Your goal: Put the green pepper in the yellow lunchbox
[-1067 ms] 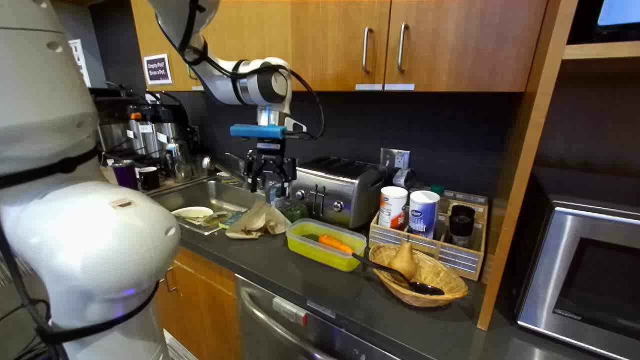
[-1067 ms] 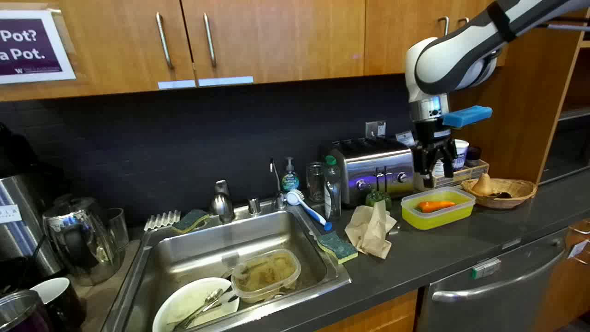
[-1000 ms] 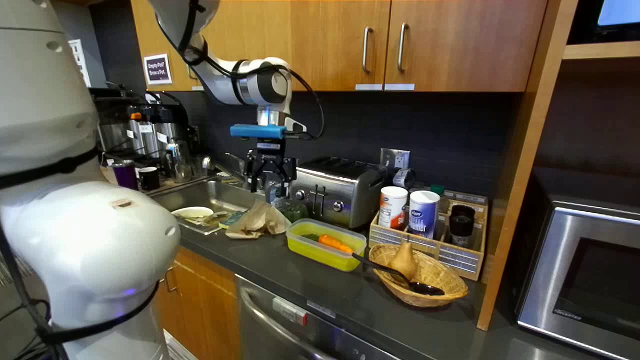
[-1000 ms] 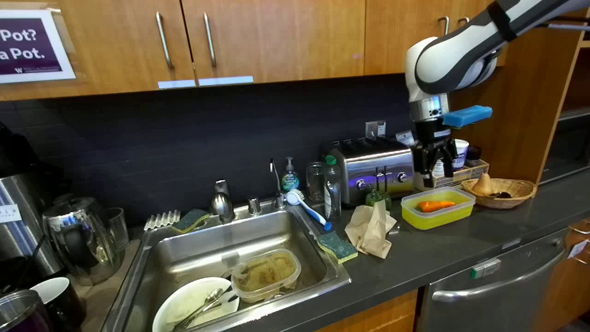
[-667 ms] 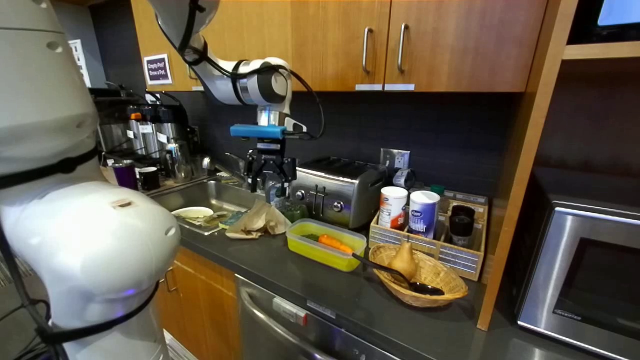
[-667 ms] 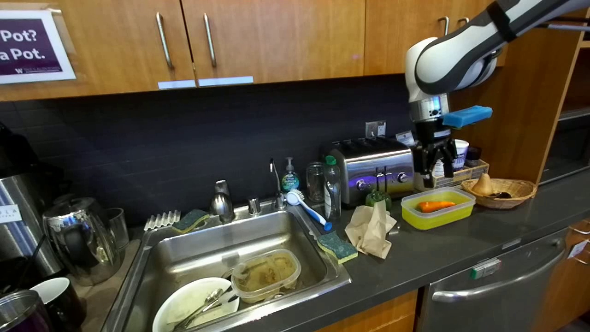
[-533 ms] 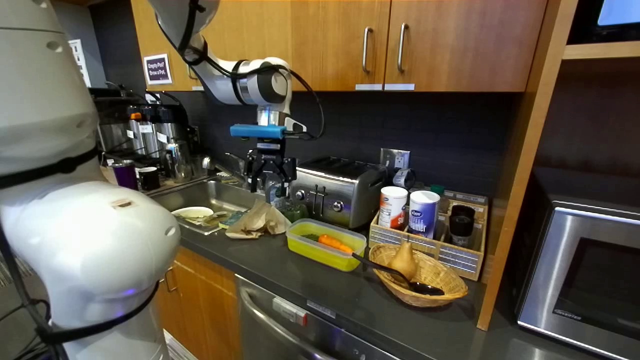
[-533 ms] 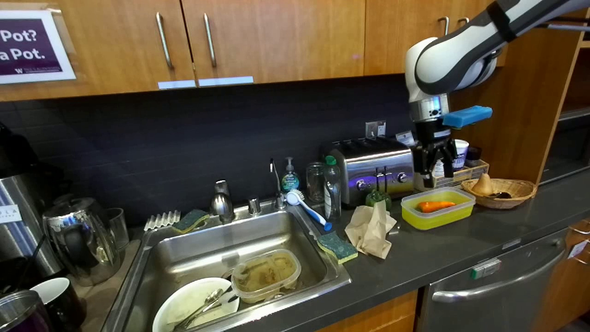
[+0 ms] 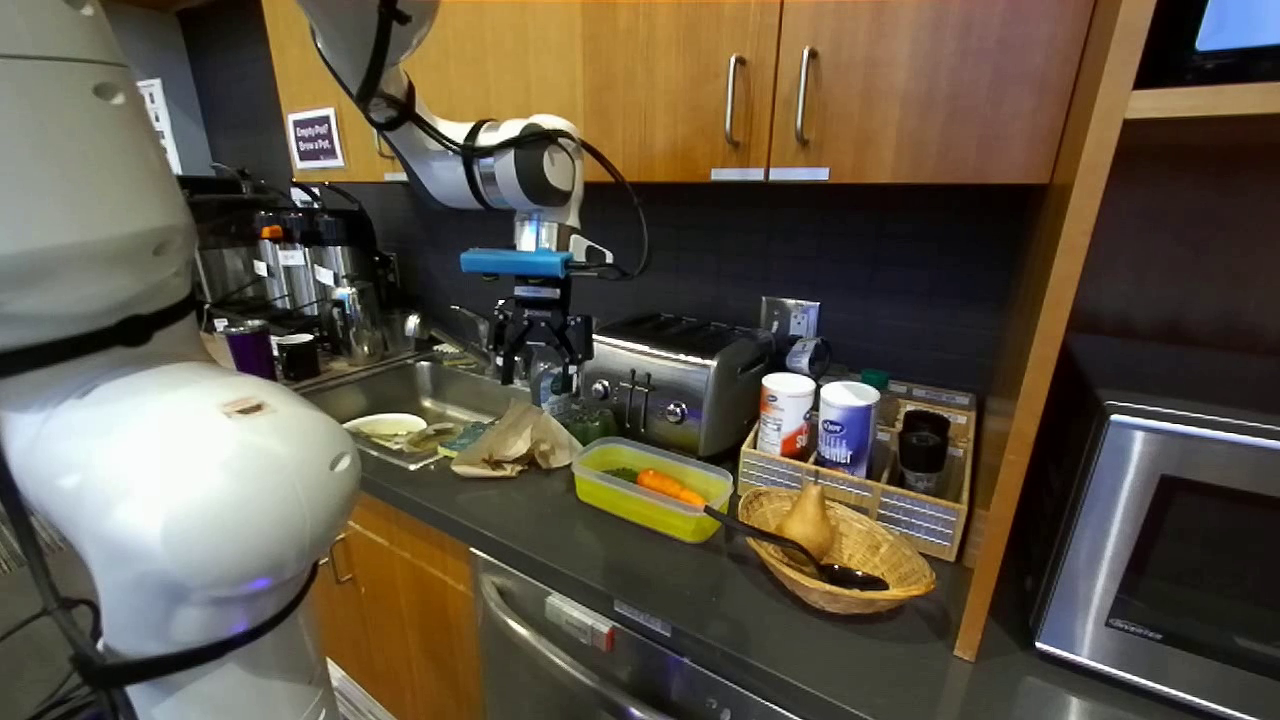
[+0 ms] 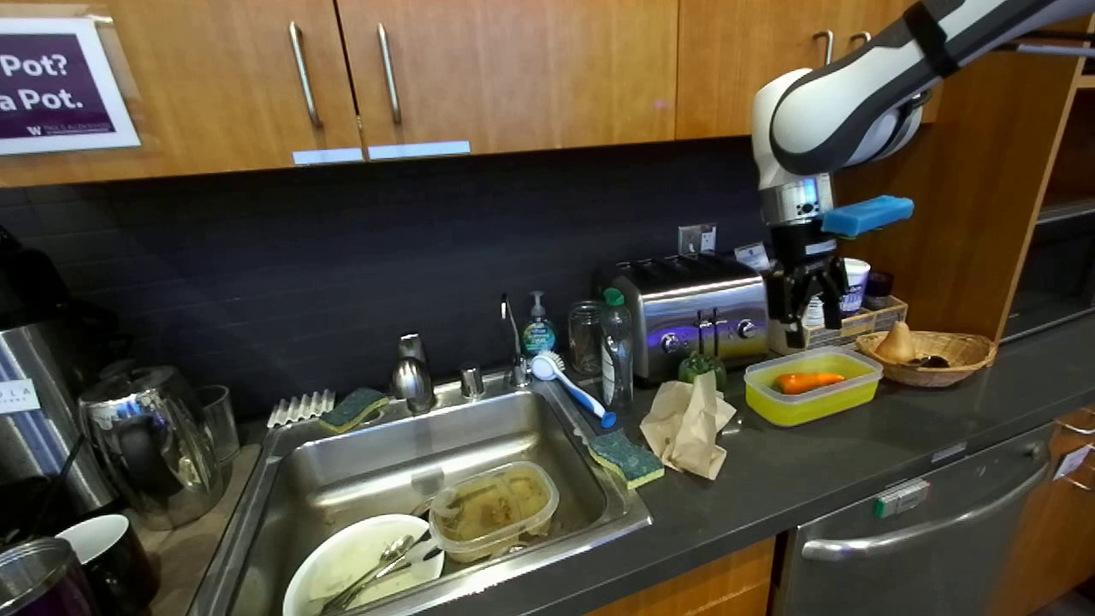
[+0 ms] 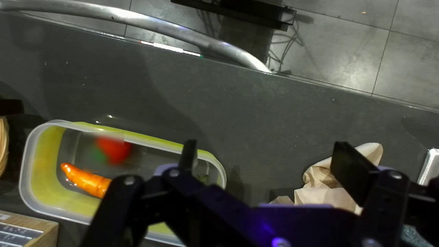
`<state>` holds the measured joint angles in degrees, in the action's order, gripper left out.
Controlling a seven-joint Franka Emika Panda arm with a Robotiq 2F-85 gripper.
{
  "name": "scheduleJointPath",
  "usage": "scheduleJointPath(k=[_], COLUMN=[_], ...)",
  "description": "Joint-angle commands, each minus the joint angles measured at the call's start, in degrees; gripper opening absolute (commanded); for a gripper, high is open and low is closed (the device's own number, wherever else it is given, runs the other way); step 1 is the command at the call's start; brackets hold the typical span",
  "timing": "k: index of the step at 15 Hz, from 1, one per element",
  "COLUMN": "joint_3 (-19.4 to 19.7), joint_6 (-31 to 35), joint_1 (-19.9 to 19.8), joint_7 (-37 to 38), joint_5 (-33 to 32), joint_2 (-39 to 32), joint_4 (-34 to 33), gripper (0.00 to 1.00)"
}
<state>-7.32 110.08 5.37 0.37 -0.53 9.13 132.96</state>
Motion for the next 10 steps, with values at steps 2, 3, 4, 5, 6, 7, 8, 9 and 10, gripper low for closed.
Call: scheduleJointPath(k=[2,3,4,5,6,7,8,9,10], joint_3=[0.3,0.3,0.3,0.3,0.3,0.3,0.3,0.3,0.4], joint_6=[-0.1,-0.1,-0.1,-0.1,-0.1,-0.1,-0.1,-0.1,0.4], joint_1=[0.4,0.4,0.4,0.4,0.4,0.4,0.4,0.4,0.3], joint_7=[0.1,0.1,0.1,0.1,0.1,0.1,0.1,0.1,-0.4], joint_5=[-0.1,-0.1,-0.1,-0.1,-0.1,-0.1,-0.1,-0.1,0.3], joint_2=[0.0,0.0,0.0,0.0,0.0,0.0,0.0,0.0,-1.0], joint_4=[-0.1,-0.1,-0.1,-0.1,-0.1,-0.1,-0.1,-0.1,-0.8], gripper=[1.00,1.00,1.00,1.00,1.00,1.00,1.00,1.00,1.00])
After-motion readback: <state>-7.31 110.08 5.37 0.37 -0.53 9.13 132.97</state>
